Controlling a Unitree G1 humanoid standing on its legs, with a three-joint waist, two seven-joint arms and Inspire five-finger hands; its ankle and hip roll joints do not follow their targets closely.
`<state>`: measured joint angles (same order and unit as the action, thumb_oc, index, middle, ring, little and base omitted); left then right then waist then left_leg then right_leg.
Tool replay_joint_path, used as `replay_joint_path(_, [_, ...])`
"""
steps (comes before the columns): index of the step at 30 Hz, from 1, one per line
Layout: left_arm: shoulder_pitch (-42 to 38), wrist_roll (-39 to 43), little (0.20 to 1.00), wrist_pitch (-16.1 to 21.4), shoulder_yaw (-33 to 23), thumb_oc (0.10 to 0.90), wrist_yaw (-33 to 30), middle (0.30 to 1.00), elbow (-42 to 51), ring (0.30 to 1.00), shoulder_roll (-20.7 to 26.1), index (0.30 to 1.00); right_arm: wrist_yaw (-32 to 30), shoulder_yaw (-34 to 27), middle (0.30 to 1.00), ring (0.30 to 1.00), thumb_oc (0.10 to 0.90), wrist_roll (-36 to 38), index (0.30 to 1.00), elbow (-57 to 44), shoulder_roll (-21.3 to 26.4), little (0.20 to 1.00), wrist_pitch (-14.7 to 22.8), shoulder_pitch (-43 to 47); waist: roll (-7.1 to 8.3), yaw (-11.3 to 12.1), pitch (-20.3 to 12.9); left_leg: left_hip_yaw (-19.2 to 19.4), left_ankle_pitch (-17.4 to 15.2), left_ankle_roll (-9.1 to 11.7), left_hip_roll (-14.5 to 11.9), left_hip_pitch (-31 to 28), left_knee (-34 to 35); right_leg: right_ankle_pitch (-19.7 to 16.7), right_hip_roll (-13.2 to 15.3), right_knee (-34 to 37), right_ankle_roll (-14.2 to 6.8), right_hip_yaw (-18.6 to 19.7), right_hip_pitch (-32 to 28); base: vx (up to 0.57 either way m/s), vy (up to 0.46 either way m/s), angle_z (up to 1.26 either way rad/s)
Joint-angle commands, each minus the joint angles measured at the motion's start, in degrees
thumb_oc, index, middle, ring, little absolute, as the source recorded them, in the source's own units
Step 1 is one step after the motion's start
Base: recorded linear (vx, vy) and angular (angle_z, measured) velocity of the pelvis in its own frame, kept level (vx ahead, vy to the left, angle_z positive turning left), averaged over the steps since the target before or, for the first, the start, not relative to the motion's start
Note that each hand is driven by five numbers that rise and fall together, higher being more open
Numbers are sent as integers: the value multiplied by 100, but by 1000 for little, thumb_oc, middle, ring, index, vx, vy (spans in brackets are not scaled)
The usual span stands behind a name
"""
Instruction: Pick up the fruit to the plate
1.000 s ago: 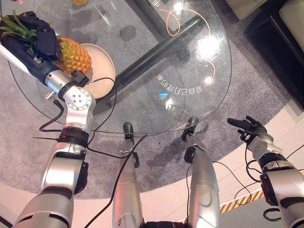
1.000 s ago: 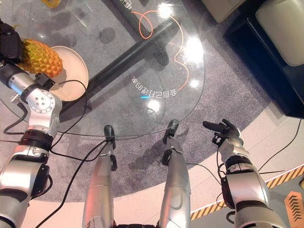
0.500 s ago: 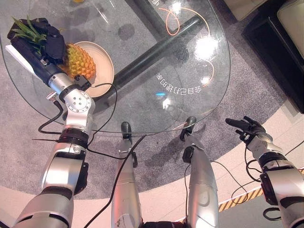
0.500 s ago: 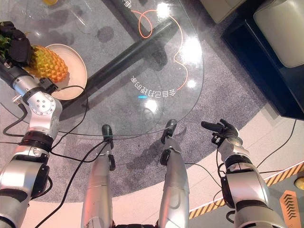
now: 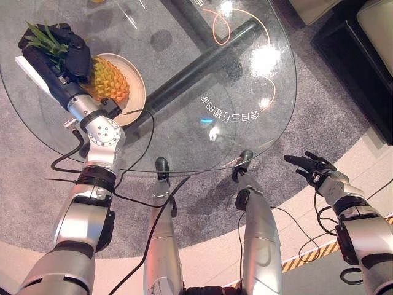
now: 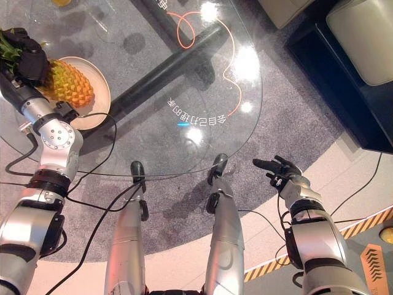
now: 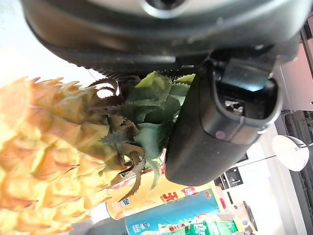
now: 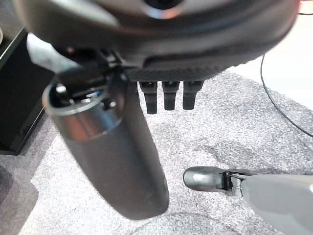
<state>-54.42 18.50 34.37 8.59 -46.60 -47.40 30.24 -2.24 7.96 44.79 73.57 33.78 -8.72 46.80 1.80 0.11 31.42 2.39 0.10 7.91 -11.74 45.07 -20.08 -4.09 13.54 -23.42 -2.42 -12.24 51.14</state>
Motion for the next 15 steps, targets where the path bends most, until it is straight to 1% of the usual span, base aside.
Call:
replay_joint_path(1, [-852,-161,200,509,-66,100,-170,300,117,300,617,300,-35,134,900,900,800,-238,900,210,155,900,8,-104,22,94,-162,36,196,-4,-31,403,-147,475,164,-242,-490,78,-227,0,0,0])
replay_joint_path(3, [-893,-149,200,482,-27,100,-180,300,117,300,638,300,-65,142,900,900,800,-241,900,203,161,900,-18,-60,18,95,-162,33,199,0,-32,403,-140,469,164,-229,-495,78,-232,-1,5,-3])
replay_joint_path(4, [-900,-135,214,488,-21,114,-174,312,109,312,646,312,-68,147,900,900,800,-244,900,200,166,900,-16,-57,18,94,-162,33,200,3,-33,403,-135,467,164,-221,-498,78,-232,0,0,0])
replay_joint_path(5, [-905,-131,315,493,-27,215,-150,399,101,399,652,399,-50,132,900,900,800,-258,900,210,173,900,-5,-61,19,95,-162,32,197,7,-31,406,-135,465,167,-212,-501,75,-233,0,0,0])
replay_joint_path(6, [-911,-129,359,484,-19,259,-123,436,98,436,654,436,-52,128,900,900,800,-252,900,211,174,900,3,-58,16,95,-162,33,193,4,-29,409,-139,464,170,-208,-500,72,-232,0,0,0])
replay_joint_path(7, [-914,-129,376,474,-12,276,-126,451,101,451,656,451,-53,129,900,900,800,-256,900,211,173,900,16,-59,13,95,-162,31,193,0,-26,411,-138,461,167,-211,-500,75,-225,0,0,0])
replay_joint_path(8, [-921,-112,450,471,-2,350,-126,514,93,514,662,514,-47,135,900,900,800,-256,900,217,169,900,32,-65,14,94,-162,32,192,-4,-22,416,-141,456,164,-207,-498,76,-220,0,0,0])
replay_joint_path(9, [-927,-104,483,464,1,383,-127,542,92,542,669,542,-43,141,900,900,800,-253,900,210,176,900,28,-62,15,92,-162,34,192,-6,-21,420,-142,454,162,-206,-497,77,-213,0,0,0])
replay_joint_path(10, [-925,-98,499,465,1,399,-132,556,95,556,669,556,-42,143,900,900,800,-246,900,204,186,900,21,-56,15,92,-162,33,190,-9,-16,429,-151,450,160,-208,-497,79,-204,0,0,0])
replay_joint_path(12, [-926,-121,453,460,2,353,-169,516,107,516,656,516,-64,149,900,900,800,-231,900,205,176,900,51,-57,12,91,-162,34,191,-6,-8,433,-143,445,159,-191,-501,75,-201,0,0,0])
replay_joint_path(13, [-928,-123,392,465,7,292,-177,465,103,465,650,465,-75,150,900,900,800,-227,900,205,176,900,55,-53,10,91,-162,35,191,-7,-4,430,-138,441,161,-183,-501,72,-204,0,0,0])
replay_joint_path(14, [-930,-119,365,475,13,265,-186,441,93,441,652,441,-76,156,900,900,800,-225,900,207,179,900,58,-55,9,90,-162,36,190,-8,-2,431,-138,440,162,-180,-499,71,-201,0,0,0])
replay_joint_path(15, [-932,-117,365,476,15,265,-187,441,91,441,654,441,-74,157,900,900,800,-225,900,210,182,900,59,-54,8,90,-162,35,189,-8,-1,432,-138,440,162,-179,-498,71,-200,0,0,0])
